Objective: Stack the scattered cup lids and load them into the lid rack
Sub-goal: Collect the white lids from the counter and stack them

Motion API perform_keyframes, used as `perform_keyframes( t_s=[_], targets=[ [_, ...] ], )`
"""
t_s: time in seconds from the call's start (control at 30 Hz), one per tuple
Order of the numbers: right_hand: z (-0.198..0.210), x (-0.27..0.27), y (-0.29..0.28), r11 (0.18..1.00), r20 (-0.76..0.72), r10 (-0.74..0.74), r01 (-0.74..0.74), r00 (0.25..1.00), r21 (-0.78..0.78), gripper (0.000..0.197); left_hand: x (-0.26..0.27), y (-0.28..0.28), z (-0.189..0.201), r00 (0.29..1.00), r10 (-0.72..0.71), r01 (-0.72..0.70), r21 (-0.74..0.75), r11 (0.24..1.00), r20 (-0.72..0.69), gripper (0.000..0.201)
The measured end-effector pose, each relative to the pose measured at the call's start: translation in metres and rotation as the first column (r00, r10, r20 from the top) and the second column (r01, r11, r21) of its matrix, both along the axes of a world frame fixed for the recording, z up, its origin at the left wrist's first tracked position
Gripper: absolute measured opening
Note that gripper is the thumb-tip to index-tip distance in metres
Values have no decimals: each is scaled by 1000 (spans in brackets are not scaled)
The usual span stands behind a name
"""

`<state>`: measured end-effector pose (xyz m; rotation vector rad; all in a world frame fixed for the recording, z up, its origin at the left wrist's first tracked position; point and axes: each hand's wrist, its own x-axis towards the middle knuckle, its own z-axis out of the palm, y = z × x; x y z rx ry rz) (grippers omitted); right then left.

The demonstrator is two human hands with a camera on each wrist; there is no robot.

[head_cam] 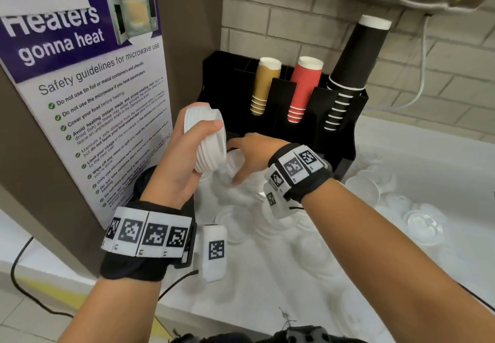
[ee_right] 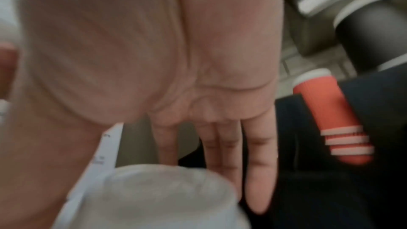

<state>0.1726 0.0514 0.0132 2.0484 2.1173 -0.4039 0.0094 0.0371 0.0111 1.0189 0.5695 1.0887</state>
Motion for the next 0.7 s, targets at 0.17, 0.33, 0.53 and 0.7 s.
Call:
perform_keyframes(
  t_s=[0.17,0.33,0.53,0.7],
  targets=[
    [-3,14,6,998,12,-49,48,999,42,76,1,-1,-2,1000,2,-2,5,1000,3,37],
    [-20,35,4,983,75,-63,75,995,-170,85,4,1,-5,1000,-17,16,-13,1000,-18,39],
    [-41,29,11,966,213,44,13,976,-258,93,7,1,-5,999,-40,39,-24,999,-32,40],
    [-43,41,6,995,15,-30,31,999,-94,72,7,1,-8,997,-73,73,-22,997,-6,38]
  ],
)
